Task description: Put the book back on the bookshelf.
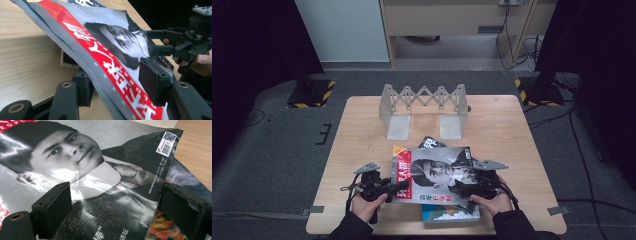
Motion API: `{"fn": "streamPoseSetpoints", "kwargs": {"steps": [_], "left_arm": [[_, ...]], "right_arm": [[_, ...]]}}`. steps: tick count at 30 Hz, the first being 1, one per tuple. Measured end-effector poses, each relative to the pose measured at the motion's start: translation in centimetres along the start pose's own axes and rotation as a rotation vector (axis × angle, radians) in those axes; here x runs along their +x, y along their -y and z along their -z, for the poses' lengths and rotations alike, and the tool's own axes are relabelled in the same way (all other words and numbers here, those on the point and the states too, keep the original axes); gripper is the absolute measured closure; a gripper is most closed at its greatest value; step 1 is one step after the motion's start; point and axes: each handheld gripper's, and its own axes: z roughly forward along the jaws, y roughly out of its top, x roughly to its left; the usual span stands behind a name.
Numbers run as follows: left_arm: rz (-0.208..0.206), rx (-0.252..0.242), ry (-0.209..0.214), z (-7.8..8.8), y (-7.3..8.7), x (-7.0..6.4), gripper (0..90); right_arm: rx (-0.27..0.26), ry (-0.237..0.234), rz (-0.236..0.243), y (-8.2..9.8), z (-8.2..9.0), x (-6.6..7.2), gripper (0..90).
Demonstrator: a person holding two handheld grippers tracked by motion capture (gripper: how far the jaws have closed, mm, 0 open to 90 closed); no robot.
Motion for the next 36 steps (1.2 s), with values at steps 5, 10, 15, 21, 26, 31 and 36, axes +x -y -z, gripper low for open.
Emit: {"fn": "streamPoseSetpoints", "kwargs": {"steps": [5,10,15,21,26,31,36], "left_arm": [[0.007,0.059,0.006,-0.7,-0.1,0.1,51.5],[0.028,0.1,0.007,-0.9,-0.2,0.3,61.4],[0.047,0.091,0.031,-0.6,-0.5,0.1,71.1],[0.043,0.076,0.044,-0.2,-0.9,-0.3,77.9],[0.051,0.04,0.062,0.4,-1.6,-0.4,80.9],[0.062,0.0,0.064,1.2,-2.5,-0.4,83.5],[0.058,-0.02,0.065,1.5,-3.3,-0.6,85.2]], "right_arm": [[-0.002,-0.001,-0.001,0.0,0.0,0.0,10.5],[-0.011,-0.01,-0.027,0.0,0.0,-0.1,10.2],[-0.015,-0.018,-0.04,0.0,0.0,-0.2,9.9],[-0.011,-0.027,-0.036,0.0,0.1,-0.3,9.8],[-0.018,-0.043,-0.055,-0.2,0.1,-0.7,11.8],[-0.022,-0.043,-0.062,-0.2,0.2,-0.9,12.2],[-0.036,-0.022,-0.069,-0.3,0.5,-1.5,12.2]]}}
